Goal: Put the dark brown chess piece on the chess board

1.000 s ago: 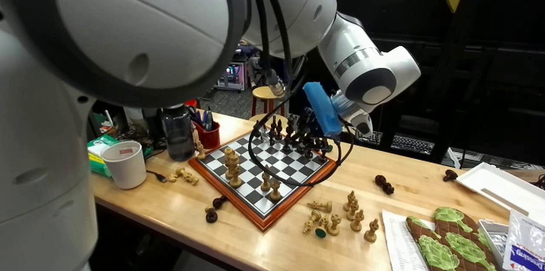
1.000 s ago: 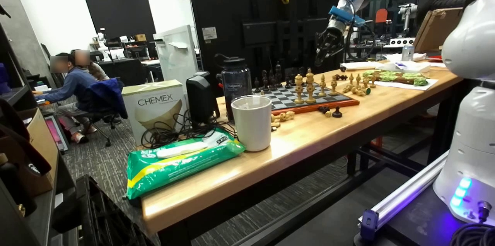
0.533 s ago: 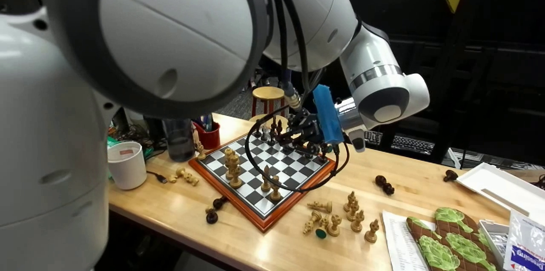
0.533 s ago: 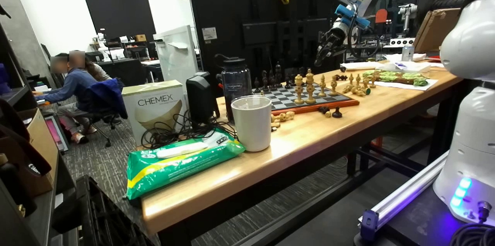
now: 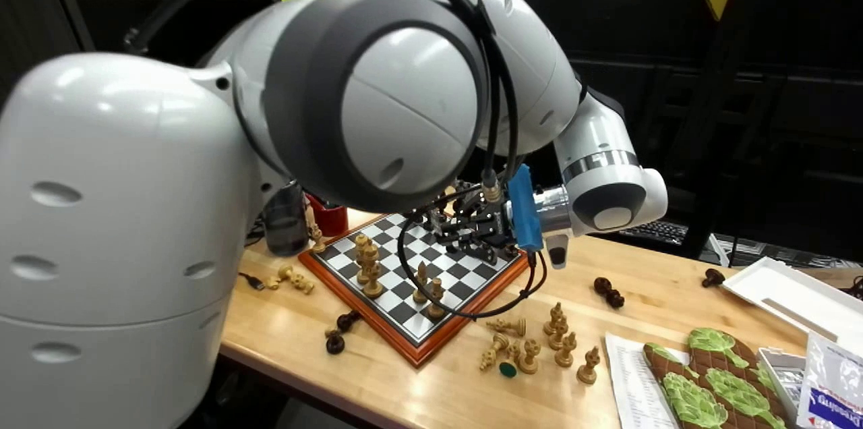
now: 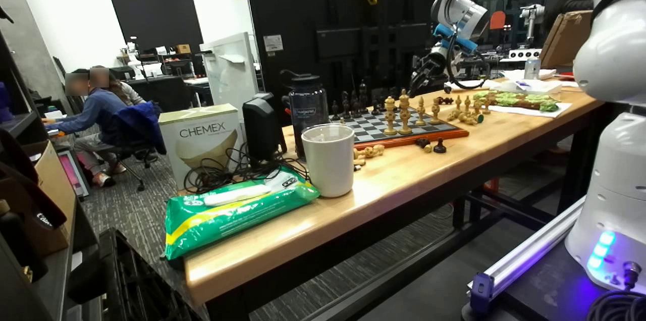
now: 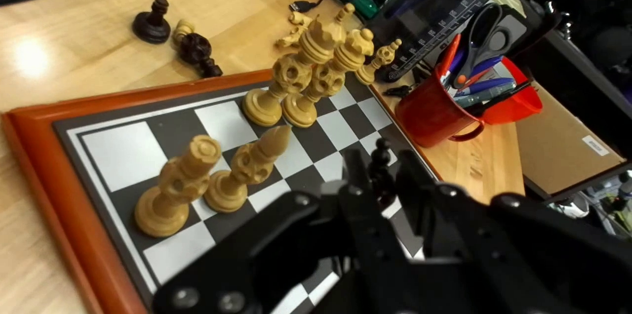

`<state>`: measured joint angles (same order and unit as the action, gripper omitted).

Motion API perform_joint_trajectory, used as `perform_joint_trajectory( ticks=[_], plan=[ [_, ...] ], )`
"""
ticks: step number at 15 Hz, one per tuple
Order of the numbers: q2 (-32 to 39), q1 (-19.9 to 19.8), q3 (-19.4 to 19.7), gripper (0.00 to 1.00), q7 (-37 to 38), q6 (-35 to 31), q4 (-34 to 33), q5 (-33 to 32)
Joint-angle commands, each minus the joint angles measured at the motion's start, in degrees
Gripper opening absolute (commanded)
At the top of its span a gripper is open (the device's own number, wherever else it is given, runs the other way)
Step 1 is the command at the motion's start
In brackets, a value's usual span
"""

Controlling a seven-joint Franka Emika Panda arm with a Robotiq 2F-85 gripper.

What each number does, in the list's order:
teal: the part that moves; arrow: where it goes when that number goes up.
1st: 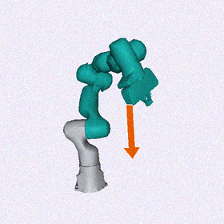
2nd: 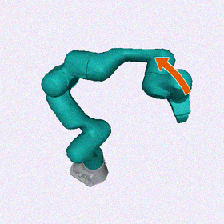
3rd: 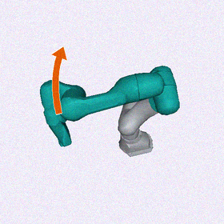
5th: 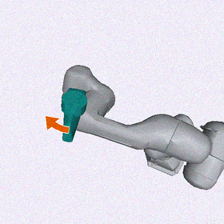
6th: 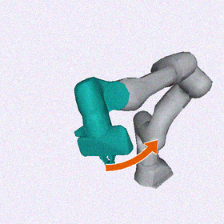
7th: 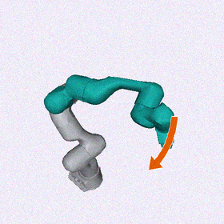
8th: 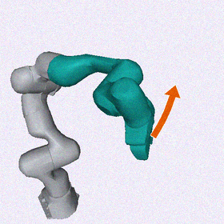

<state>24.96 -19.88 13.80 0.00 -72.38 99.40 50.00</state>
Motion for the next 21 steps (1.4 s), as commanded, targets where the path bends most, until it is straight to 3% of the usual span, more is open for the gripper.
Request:
perform_joint_trajectory(
  ticks=[1,11,21],
  plan=[
    [5.1,-0.9,-0.5,0.05,2.9,5.0,-5.1,1.7],
    [12.5,-2.0,0.0,0.05,10.4,13.1,-12.7,1.9],
    [16.7,-2.4,-0.3,0.05,9.4,10.1,-18.6,1.2]
  ],
)
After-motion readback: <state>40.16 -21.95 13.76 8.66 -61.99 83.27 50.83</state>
